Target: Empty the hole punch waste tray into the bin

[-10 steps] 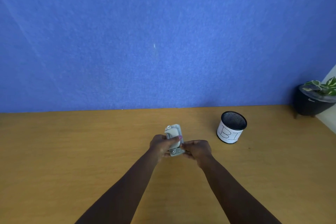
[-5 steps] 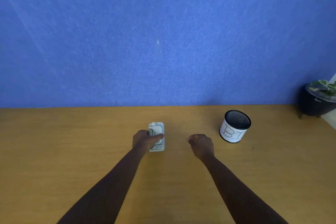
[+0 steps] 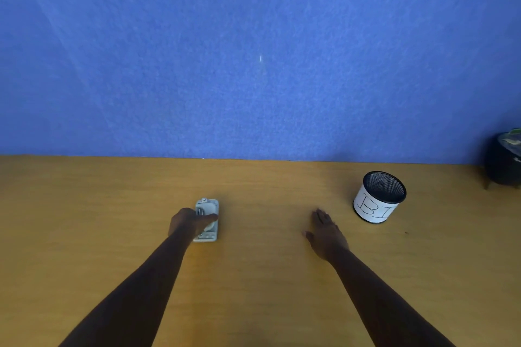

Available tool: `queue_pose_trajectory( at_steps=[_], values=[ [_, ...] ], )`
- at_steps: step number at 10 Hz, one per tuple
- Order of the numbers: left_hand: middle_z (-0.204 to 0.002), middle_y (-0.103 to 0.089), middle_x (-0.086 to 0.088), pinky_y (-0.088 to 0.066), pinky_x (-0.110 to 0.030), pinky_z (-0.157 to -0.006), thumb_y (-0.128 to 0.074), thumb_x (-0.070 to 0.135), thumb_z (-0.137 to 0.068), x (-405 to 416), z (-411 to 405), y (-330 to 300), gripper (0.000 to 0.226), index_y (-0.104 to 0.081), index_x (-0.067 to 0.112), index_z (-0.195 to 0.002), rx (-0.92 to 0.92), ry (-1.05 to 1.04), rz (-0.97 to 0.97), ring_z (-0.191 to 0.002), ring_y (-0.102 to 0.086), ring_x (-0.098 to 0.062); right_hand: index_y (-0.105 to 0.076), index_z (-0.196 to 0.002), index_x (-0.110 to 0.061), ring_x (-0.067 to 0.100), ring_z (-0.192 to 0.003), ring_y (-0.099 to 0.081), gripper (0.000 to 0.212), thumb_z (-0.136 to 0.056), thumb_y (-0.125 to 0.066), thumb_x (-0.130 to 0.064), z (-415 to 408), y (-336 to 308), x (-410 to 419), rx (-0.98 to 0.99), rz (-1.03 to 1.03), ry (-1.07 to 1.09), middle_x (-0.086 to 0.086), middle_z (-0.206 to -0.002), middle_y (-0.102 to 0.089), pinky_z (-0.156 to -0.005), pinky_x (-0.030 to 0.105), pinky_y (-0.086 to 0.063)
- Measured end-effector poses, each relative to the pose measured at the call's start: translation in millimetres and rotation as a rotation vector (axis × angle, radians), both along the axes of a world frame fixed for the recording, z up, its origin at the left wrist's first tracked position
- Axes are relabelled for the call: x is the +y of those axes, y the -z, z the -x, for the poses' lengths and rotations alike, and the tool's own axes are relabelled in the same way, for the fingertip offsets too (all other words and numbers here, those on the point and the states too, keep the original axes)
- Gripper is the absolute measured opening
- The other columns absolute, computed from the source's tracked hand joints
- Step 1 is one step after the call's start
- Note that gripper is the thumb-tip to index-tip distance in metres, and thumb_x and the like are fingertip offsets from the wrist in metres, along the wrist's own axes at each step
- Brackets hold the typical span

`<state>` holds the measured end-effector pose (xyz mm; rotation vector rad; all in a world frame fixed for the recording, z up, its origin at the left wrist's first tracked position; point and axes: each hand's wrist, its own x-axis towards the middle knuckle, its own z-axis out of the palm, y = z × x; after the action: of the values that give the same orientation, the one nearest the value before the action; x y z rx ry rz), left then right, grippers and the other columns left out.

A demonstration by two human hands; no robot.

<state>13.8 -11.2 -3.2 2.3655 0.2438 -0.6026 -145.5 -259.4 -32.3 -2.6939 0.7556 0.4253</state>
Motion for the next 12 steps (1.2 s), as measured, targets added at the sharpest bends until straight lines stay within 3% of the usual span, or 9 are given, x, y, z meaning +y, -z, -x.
queue_pose_trajectory(
  at_steps=[3,6,9,11,12],
  values=[
    [-0.086,-0.065,-0.008,-0.043,-0.028,-0.063,-0.075,0.046,-0.071,8,-8,8,0.055,-0.068,0.001,-0.103,0.011,0.032,-0.060,-0.076,-0.061,-0.023,-0.001,-0.149,-0.009,0.021,-0.148,-0.001,0.068,-0.098,-0.034,-0.037,-1,-1,-1,0.000,-0.008,-0.003,0.007,-0.160,0.001,-0.120,0.035,-0.011],
    [-0.104,-0.069,-0.011,-0.046,-0.030,-0.068,-0.073,0.048,-0.071,5,-11,9,0.062,-0.064,0.003,-0.112,0.026,0.070,-0.141,-0.095,-0.066,-0.026,-0.001,-0.149,-0.009,0.021,-0.148,-0.002,0.068,-0.098,-0.035,-0.038,-1,-1,-1,0.005,0.005,-0.015,0.007,-0.160,0.001,-0.120,0.036,-0.011],
    [-0.105,-0.070,-0.014,-0.044,-0.030,-0.067,-0.073,0.047,-0.073,5,-12,10,0.060,-0.064,0.001,-0.111,0.042,0.074,-0.132,-0.095,-0.067,-0.027,0.000,-0.149,-0.009,0.021,-0.148,-0.002,0.070,-0.097,-0.036,-0.038,0,-7,0,0.040,0.003,-0.023,0.007,-0.160,0.001,-0.120,0.035,-0.013],
    [-0.104,-0.069,-0.014,-0.046,-0.029,-0.065,-0.074,0.047,-0.073,3,-11,11,0.062,-0.064,0.000,-0.113,0.044,0.083,-0.149,-0.084,-0.063,-0.025,-0.003,-0.149,-0.010,0.021,-0.147,-0.009,0.069,-0.097,-0.038,-0.037,1,-13,0,0.015,-0.004,0.010,0.007,-0.160,-0.003,-0.117,0.036,-0.020],
    [-0.108,-0.069,-0.014,-0.048,-0.030,-0.068,-0.072,0.047,-0.075,1,-11,13,0.062,-0.063,0.000,-0.114,0.009,0.082,-0.155,-0.094,-0.067,-0.028,-0.004,-0.149,-0.009,0.022,-0.146,-0.012,0.068,-0.097,-0.038,-0.037,0,-20,-1,-0.040,0.003,0.033,0.007,-0.160,-0.004,-0.116,0.036,-0.022]
  ],
)
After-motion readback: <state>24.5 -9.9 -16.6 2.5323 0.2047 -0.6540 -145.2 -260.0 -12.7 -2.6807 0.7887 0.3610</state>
